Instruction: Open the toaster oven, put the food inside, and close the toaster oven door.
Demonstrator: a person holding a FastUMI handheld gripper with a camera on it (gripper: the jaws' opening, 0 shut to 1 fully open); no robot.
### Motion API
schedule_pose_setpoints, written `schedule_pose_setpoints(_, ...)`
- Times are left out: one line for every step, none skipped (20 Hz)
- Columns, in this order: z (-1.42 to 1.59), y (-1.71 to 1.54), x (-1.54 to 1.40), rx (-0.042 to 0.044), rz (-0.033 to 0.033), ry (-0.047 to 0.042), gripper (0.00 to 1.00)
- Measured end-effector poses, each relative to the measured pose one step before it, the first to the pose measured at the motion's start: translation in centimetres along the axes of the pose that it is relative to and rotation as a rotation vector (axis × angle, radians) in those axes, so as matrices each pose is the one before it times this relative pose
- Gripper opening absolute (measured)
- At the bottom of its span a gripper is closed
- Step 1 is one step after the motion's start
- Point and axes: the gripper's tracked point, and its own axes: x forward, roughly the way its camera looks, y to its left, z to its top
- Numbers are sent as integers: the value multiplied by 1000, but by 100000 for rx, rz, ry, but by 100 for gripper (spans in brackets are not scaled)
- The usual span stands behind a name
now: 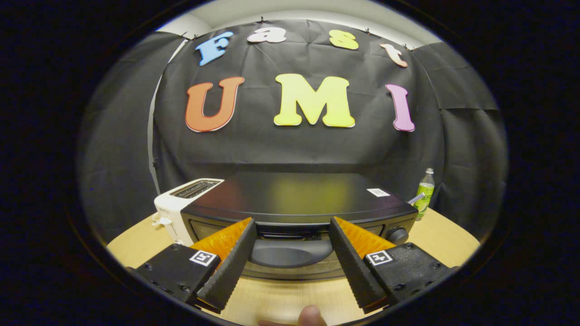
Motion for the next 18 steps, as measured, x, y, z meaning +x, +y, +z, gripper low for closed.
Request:
schedule_pose_setpoints(-162,21,-80,40,270,970,100)
schedule_pose_setpoints(-180,7,-223,245,106,737,100)
schedule_pose_setpoints(-78,-15,-266,-232,50,611,100)
schedule_pose_setpoints(-272,-43,-564,-209,135,511,100)
schedule_pose_setpoints(-520,49,-999,277,419,749,100)
schedule_pose_setpoints(-661,98,-1041,363,441,1082,100)
schedule_pose_setpoints(-490,-10,-665,1026,458,1144,100)
schedule_pose_setpoints(-595,-102,-592,982,151,1596,100)
schedule_pose_setpoints(-575,-37,-630,289,72,1302,100)
schedule_pose_setpoints(-634,1,-641,-1247,-395,1232,100)
schedule_pose_setpoints(-669,-21,-664,-1454,-676,1402,100)
schedule_pose_setpoints(-938,-29,-618,-809,-505,1219,100)
schedule_pose_setpoints(-829,-17,-493,-125,-25,1686,100)
schedule_pose_setpoints(-865,15,-417,332,382,1109,100)
schedule_pose_setpoints(-720,35,-392,194,503,1280,100)
schedule_pose_setpoints(-871,-38,-373,-243,182,1903,100)
schedule_pose_setpoints(-677,-75,-216,43,195,2070,100)
schedule_pose_setpoints(-773,-101,-114,144,139,2075,100)
